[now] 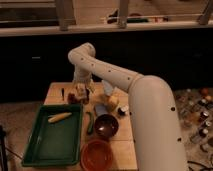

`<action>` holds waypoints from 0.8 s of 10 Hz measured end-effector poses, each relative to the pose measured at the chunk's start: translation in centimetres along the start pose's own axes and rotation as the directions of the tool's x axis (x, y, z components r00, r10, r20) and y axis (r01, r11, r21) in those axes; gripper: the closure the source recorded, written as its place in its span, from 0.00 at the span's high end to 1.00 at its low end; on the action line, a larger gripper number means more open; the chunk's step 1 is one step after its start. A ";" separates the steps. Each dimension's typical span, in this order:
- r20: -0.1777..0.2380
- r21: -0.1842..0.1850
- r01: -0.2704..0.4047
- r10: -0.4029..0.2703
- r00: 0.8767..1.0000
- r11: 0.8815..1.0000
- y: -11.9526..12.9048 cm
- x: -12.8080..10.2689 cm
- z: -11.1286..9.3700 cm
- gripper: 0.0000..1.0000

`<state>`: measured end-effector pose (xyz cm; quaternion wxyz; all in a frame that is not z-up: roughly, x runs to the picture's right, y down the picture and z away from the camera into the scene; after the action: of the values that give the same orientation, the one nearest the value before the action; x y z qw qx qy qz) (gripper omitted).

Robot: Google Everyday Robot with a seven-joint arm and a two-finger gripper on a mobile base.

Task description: Place eraser in metal cup

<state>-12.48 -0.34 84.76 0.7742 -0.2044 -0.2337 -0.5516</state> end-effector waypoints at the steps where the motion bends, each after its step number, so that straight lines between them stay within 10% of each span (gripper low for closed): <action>1: -0.001 0.000 -0.003 0.003 1.000 1.000 0.1 0.0 -0.1 0.80; 8: 0.004 -0.001 -0.010 0.010 1.000 1.000 0.3 0.3 -0.3 0.80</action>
<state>-12.04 -0.61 84.66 0.7765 -0.2071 -0.2339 -0.5473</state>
